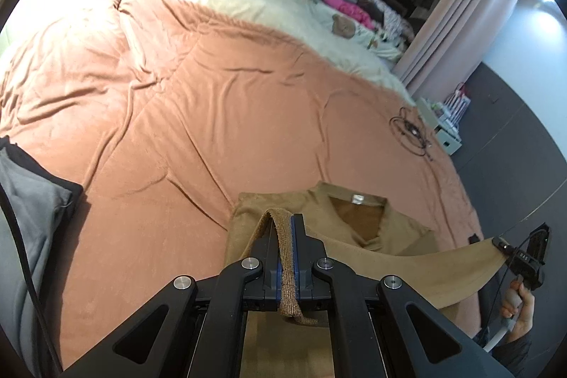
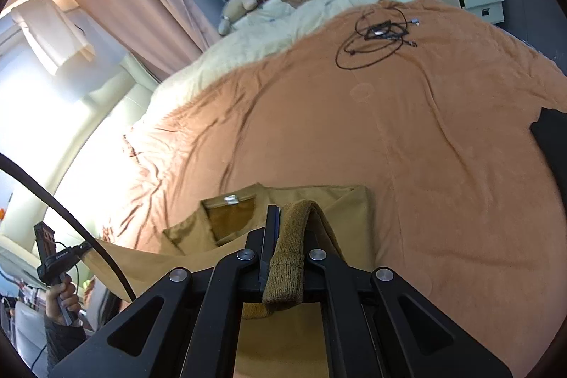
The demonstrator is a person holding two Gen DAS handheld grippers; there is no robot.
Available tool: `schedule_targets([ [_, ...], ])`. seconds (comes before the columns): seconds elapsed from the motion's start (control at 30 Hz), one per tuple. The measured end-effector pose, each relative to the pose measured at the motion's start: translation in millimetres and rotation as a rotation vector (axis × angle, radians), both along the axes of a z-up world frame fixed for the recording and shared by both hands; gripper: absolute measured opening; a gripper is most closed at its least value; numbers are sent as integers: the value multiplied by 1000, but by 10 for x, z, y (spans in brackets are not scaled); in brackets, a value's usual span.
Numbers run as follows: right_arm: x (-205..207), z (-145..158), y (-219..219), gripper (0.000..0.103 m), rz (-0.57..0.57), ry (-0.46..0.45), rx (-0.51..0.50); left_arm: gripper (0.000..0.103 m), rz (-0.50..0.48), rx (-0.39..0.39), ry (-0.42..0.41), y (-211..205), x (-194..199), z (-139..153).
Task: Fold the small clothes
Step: 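Lift the hem with both grippers and fold it over toward the collar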
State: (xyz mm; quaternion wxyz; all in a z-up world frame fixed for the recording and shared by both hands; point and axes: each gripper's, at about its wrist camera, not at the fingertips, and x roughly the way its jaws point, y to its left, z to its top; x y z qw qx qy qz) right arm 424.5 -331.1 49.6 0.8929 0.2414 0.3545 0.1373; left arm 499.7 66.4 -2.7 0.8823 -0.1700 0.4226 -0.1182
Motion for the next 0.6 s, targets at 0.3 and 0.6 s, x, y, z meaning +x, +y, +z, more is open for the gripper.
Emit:
schedule_targets([
  [0.3,538,-220,134,0,-33,86,-36,4,2,48,77,-75,532,-483],
  [0.6,993,-490,325,0,-74,162,-102,4,45,75,145,-70,920,-1010],
])
